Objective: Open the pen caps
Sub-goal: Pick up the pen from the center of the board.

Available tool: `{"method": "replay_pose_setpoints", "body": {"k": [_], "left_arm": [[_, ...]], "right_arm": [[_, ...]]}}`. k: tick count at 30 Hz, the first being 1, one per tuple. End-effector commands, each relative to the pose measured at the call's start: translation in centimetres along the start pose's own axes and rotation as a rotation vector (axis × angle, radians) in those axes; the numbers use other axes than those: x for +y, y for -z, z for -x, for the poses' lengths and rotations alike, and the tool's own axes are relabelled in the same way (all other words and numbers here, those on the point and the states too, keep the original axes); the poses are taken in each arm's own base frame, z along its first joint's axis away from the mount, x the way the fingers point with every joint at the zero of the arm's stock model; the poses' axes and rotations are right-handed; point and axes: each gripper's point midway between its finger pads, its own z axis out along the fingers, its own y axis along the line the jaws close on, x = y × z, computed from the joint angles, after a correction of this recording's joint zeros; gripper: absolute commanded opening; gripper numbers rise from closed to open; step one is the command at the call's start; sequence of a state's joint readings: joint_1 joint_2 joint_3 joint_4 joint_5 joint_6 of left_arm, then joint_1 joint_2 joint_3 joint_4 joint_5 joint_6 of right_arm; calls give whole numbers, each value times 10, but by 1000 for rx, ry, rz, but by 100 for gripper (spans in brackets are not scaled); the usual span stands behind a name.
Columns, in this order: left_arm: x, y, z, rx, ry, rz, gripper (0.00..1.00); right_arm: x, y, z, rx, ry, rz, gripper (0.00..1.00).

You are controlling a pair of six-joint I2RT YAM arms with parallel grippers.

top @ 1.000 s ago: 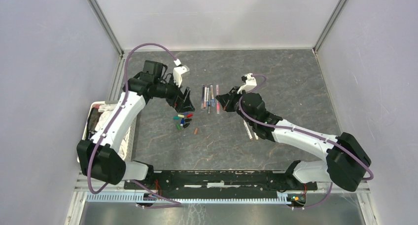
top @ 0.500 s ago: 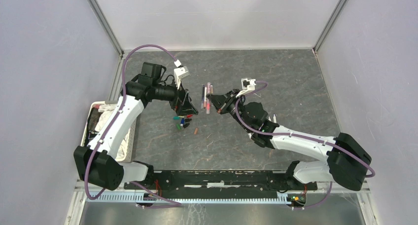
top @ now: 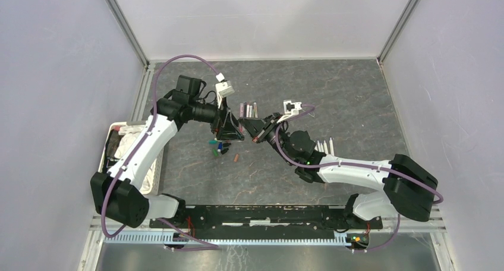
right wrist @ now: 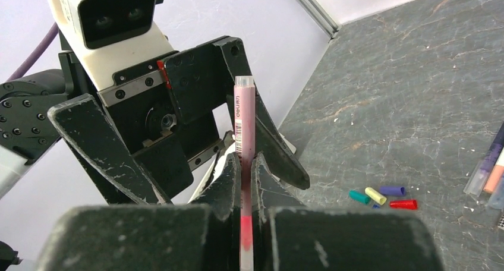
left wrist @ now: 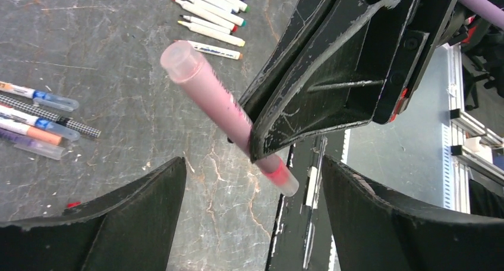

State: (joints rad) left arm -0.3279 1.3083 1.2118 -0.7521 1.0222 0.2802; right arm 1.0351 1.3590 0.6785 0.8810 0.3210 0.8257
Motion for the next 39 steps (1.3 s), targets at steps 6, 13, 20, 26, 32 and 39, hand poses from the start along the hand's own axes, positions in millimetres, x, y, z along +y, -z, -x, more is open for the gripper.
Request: {"method": "replay_pose_setpoints", "body": {"k": [6, 13, 20, 26, 32, 39], "left_arm": [[-6, -9, -1, 2, -1, -49, 60], [2, -8, -5, 32, -25, -16, 22], [36, -2, -18, 131, -92, 141, 2], [63, 14, -49, 304, -276, 264, 2], [64, 26, -72, 452, -540, 311, 2], [50, 15, -81, 554, -696, 294, 2]], "right_arm": [[27, -7, 23, -91, -19, 56, 0], [15, -1, 21, -84, 3, 5, 0], [5, 11, 31, -65, 76, -68, 15], [-6, 13, 58, 109, 159, -95, 52], [-39, 12, 46, 466, 177, -106, 62], [-39, 16, -14, 790, 45, 45, 63]]}}
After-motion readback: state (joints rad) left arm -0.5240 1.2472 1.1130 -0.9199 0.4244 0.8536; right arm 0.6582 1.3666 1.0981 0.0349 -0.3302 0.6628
